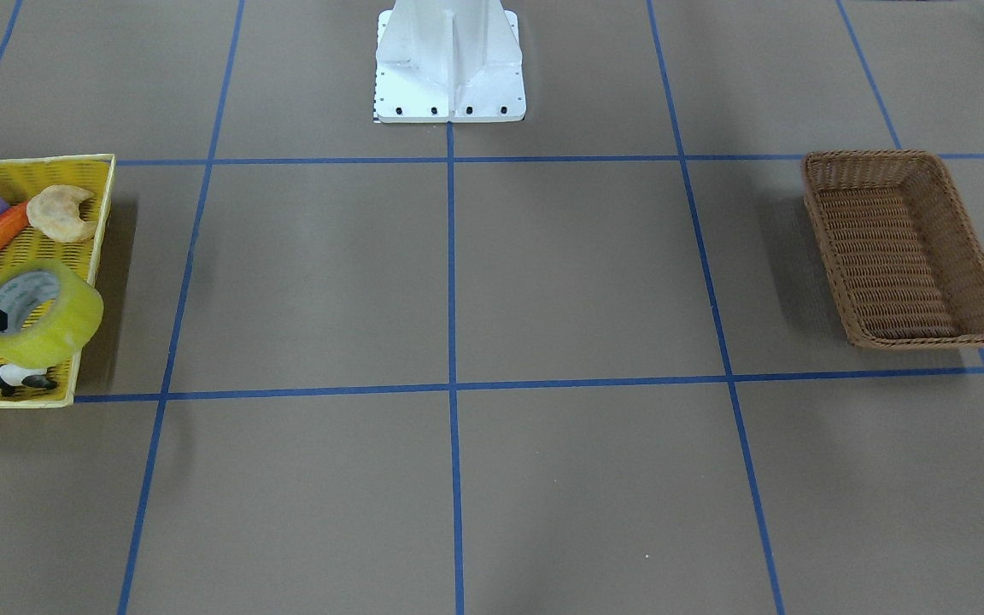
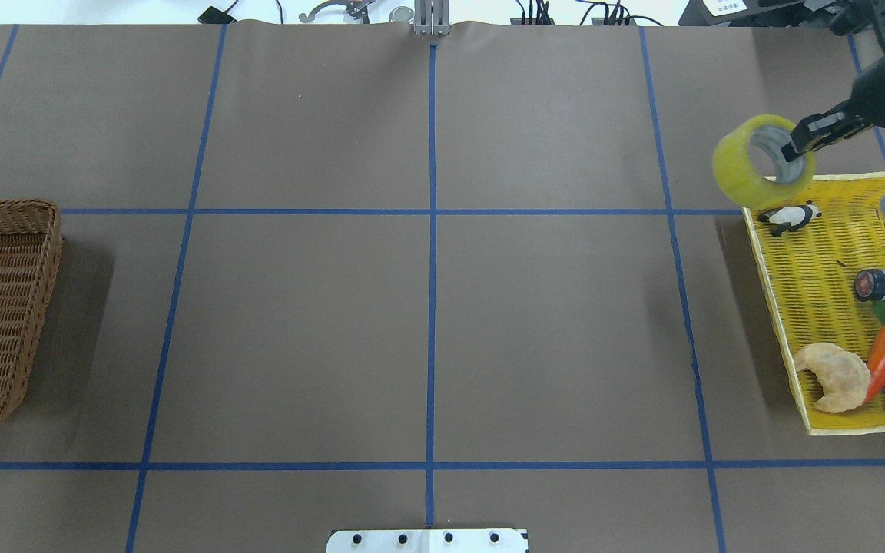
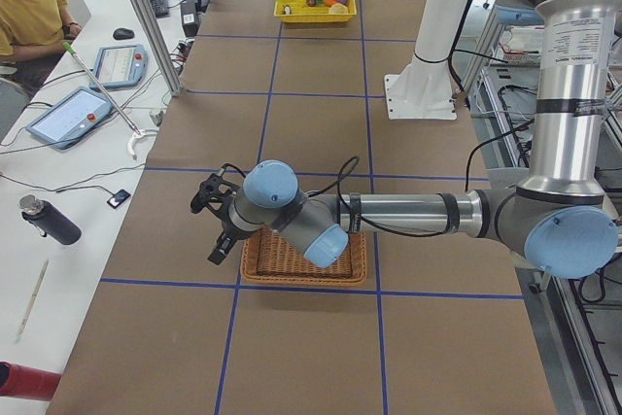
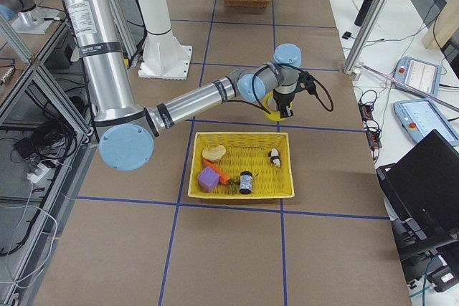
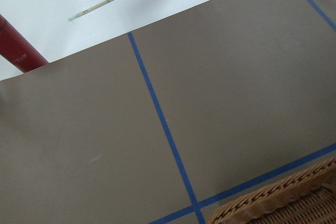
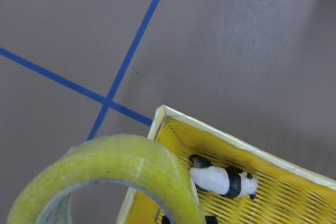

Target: Move tape to another basket

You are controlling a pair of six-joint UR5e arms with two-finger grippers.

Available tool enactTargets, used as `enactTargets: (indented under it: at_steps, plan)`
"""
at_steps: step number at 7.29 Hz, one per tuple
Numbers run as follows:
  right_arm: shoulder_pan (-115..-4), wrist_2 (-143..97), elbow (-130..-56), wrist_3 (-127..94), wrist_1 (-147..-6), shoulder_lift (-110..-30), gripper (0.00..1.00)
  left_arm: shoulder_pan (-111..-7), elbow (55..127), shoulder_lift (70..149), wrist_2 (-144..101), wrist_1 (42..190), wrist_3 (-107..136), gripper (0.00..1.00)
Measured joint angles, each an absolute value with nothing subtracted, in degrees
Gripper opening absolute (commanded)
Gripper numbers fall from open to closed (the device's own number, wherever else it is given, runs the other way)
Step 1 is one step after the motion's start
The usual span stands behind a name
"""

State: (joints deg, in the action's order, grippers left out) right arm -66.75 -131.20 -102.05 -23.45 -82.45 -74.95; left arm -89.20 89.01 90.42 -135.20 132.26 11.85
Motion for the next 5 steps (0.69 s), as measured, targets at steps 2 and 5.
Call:
enactTargets:
  at_steps: [2, 5]
  plan:
    - [-60.79, -126.37, -105.08, -38.32, -82.76, -71.08, 0.0, -84.5, 90.23, 93.38, -135.13, 133.51, 22.47, 1.0]
    - [-52.88, -120.49, -107.67, -50.28, -90.08, -63.31, 0.0, -79.07, 90.5, 99.13, -134.97, 133.43, 33.12, 0.99]
